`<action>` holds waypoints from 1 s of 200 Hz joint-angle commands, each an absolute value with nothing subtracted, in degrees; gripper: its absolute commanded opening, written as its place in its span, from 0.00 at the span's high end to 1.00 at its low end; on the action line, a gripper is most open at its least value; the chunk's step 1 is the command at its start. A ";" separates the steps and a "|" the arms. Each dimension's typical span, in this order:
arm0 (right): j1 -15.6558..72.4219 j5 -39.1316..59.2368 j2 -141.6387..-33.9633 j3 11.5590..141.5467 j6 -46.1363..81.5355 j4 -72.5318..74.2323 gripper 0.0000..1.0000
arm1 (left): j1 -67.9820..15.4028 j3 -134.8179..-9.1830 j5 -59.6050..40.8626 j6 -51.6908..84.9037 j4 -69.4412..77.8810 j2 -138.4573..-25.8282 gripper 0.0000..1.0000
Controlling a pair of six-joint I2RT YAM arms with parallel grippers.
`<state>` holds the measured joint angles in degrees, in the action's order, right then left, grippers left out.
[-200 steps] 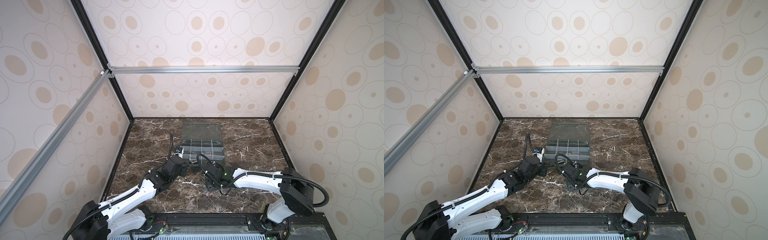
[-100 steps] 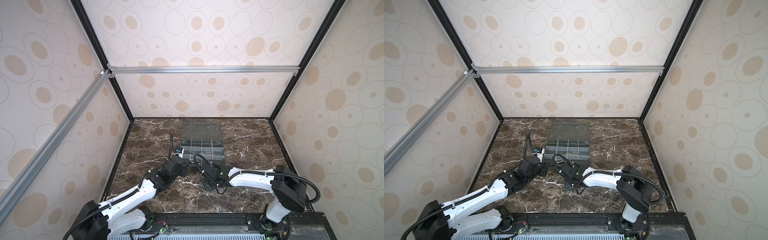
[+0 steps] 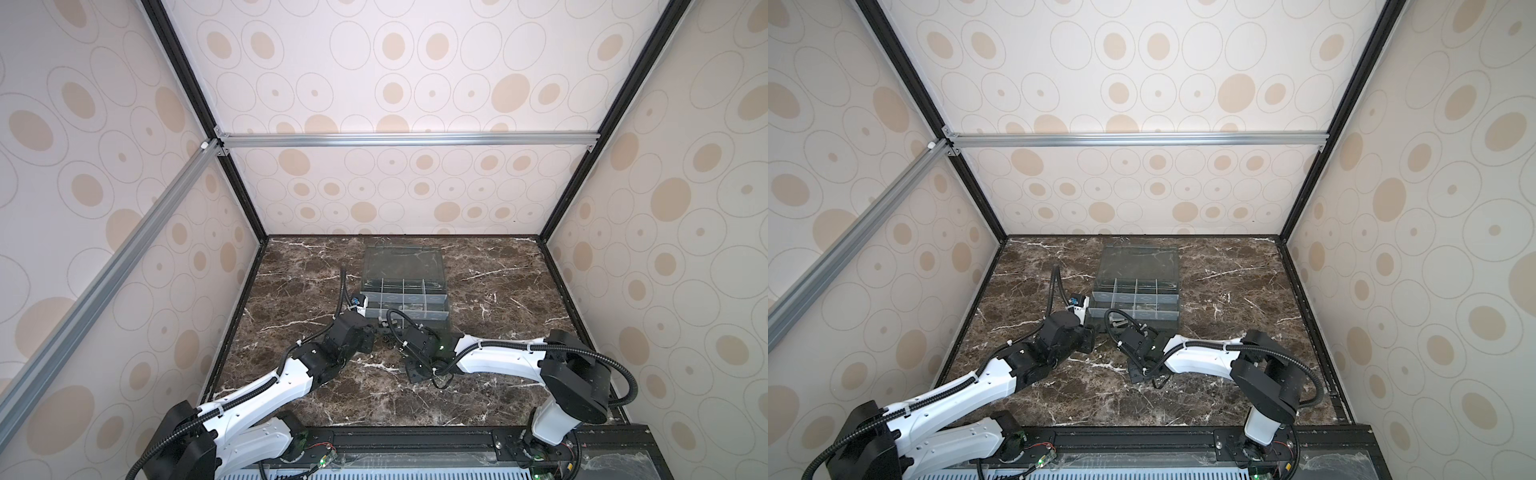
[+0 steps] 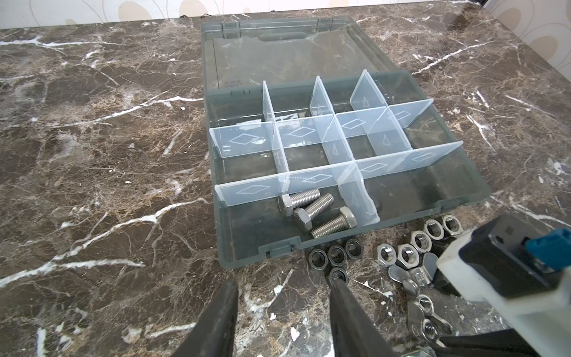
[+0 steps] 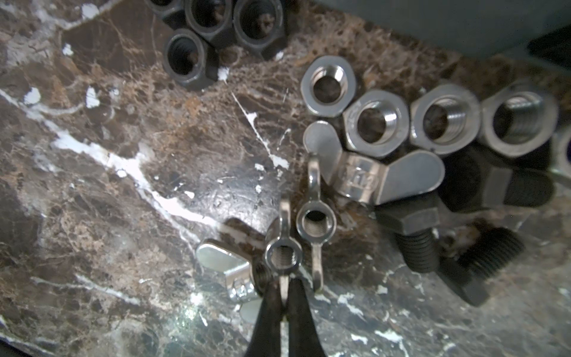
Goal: Sort the screws and nuts into containers
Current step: 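Lower the right gripper onto the silver wing nut and close on it, then lift the wing nut with the right gripper and carry it over the organizer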
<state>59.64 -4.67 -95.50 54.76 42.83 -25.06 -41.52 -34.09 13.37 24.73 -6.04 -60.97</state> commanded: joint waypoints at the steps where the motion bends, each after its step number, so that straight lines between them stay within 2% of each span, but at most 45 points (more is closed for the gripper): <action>1: 60.13 -4.92 -96.02 55.96 43.03 -25.59 1.00 | -41.10 -34.78 13.95 25.84 -5.98 -60.44 0.51; 127: 59.97 -16.19 -87.14 60.59 37.19 -33.13 1.00 | -40.90 -34.84 13.57 25.97 -3.69 -60.99 0.51; 200: 52.49 -16.16 -85.73 61.25 31.58 -30.76 1.00 | -40.87 -35.53 10.29 26.62 -3.90 -62.10 0.51</action>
<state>54.61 -15.29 -87.24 60.16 34.30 -31.22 -41.45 -33.78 11.40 24.99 -4.10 -62.04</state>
